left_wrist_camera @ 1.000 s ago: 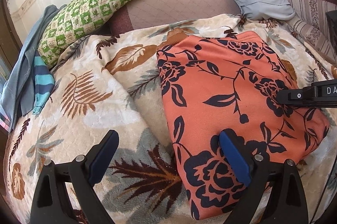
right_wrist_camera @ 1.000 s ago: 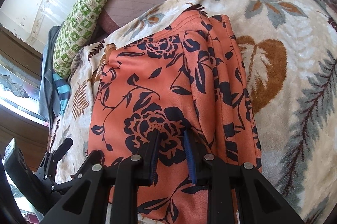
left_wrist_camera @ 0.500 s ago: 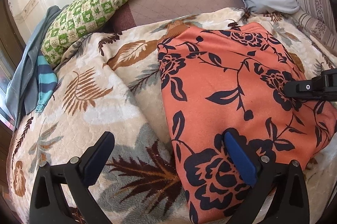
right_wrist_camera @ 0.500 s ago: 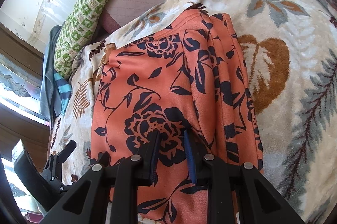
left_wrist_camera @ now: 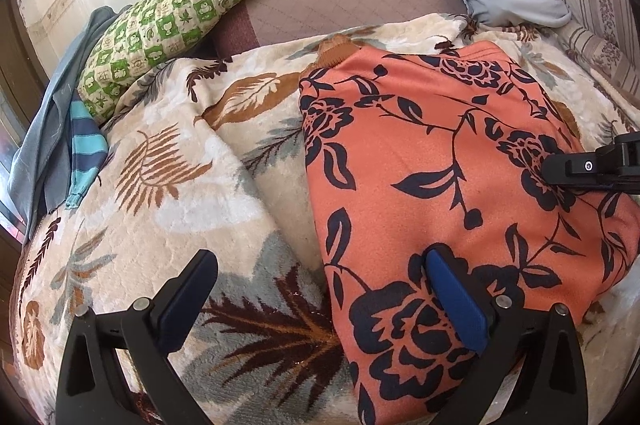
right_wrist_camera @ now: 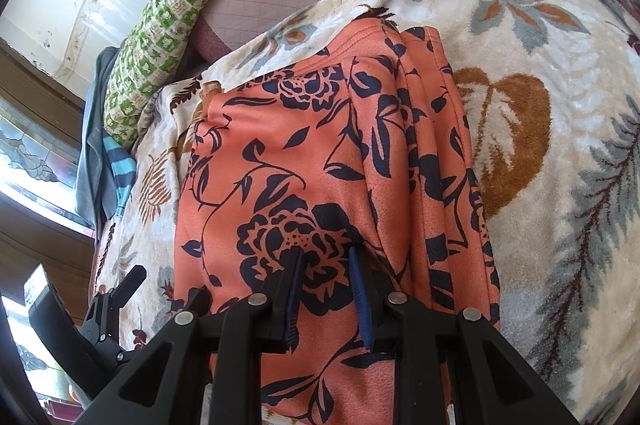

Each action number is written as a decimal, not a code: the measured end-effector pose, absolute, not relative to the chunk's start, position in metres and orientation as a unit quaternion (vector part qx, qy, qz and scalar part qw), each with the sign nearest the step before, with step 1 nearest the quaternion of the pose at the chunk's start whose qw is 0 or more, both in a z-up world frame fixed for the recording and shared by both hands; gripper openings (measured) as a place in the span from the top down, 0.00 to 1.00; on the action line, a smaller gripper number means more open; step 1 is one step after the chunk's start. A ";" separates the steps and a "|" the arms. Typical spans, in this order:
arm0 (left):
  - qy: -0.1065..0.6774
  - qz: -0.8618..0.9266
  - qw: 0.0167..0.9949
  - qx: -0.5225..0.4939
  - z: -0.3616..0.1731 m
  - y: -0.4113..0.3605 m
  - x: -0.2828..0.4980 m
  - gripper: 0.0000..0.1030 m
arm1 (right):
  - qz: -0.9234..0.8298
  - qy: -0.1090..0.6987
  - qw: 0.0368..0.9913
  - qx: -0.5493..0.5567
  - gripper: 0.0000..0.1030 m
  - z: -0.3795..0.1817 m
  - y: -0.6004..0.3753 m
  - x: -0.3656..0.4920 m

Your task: Fold small clothes

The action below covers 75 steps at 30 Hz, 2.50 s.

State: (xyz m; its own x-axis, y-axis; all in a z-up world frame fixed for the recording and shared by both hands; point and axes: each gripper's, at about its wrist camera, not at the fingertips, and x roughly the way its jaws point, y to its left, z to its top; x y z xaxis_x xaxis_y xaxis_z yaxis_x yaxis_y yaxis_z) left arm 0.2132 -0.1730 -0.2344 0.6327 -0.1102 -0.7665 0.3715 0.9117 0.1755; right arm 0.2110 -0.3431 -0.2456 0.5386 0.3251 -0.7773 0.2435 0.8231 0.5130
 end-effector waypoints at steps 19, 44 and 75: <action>0.476 -0.175 0.861 0.029 -0.240 -0.150 0.253 0.00 | -0.001 0.463 0.830 0.312 0.71 -0.244 -0.355 0.214; 0.395 -0.191 0.898 0.044 -0.206 -0.162 0.237 0.00 | -0.011 0.390 0.825 0.410 0.21 -0.231 -0.428 0.181; 0.395 -0.177 0.898 0.081 -0.212 -0.171 0.236 0.00 | -0.012 0.411 0.816 0.407 0.21 -0.239 -0.426 0.185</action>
